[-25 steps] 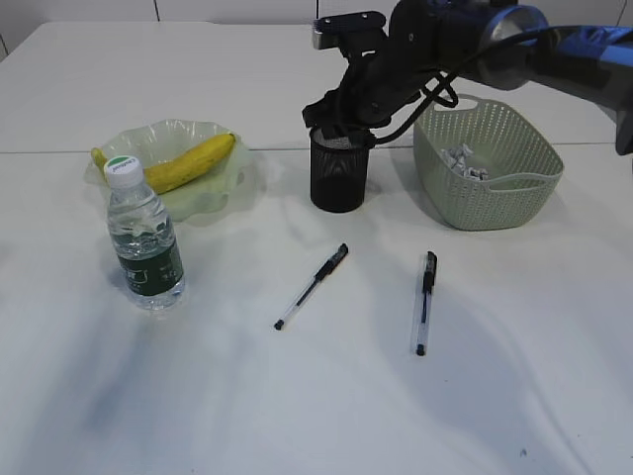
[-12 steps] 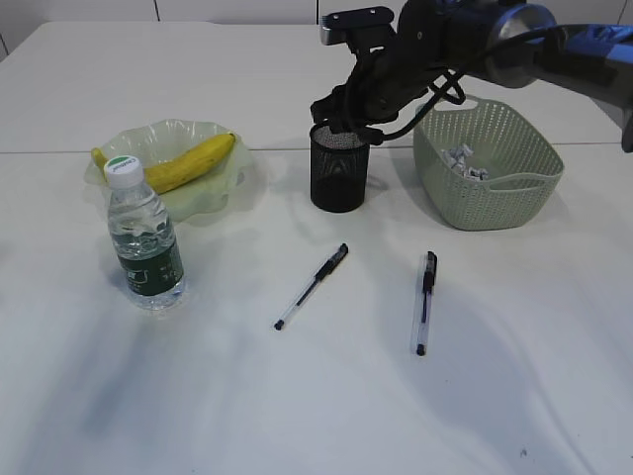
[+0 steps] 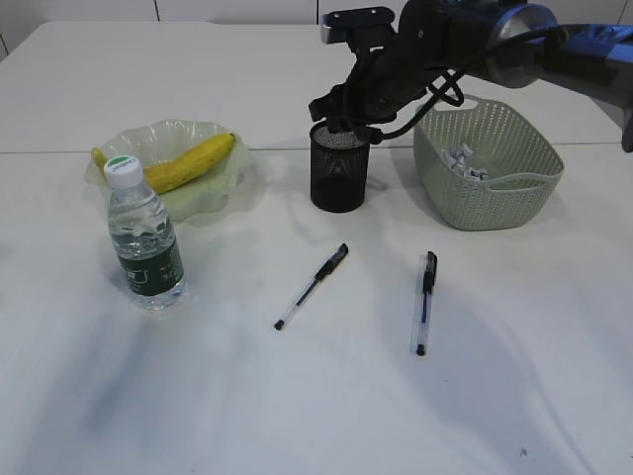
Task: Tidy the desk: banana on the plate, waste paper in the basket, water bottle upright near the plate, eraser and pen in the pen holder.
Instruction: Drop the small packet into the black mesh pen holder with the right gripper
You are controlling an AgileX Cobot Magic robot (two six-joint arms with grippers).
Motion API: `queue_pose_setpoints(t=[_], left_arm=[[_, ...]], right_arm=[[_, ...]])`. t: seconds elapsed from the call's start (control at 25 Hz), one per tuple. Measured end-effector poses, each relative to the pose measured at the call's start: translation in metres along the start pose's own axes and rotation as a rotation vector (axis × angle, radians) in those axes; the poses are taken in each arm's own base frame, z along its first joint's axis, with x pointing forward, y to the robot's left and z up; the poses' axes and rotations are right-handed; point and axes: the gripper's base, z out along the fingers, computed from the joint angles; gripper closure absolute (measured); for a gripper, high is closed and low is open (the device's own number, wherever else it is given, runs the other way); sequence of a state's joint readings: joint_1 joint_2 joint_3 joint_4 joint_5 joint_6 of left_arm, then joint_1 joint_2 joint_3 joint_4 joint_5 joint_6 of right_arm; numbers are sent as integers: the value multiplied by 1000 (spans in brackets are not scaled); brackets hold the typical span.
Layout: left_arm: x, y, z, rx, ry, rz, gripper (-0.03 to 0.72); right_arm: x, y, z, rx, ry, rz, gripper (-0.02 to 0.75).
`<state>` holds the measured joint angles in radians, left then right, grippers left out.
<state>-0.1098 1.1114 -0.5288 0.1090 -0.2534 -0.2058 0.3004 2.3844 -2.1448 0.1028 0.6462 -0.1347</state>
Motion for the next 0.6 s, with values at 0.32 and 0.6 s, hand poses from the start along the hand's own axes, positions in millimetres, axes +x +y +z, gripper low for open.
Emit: queue_pose_setpoints(t=[0.32, 0.6], left_arm=[[0, 0, 0, 0, 0, 0, 382], [0, 0, 0, 0, 0, 0, 408]], right_arm=[[0, 1, 0, -6, -1, 3, 476], [0, 1, 0, -8, -1, 4, 464]])
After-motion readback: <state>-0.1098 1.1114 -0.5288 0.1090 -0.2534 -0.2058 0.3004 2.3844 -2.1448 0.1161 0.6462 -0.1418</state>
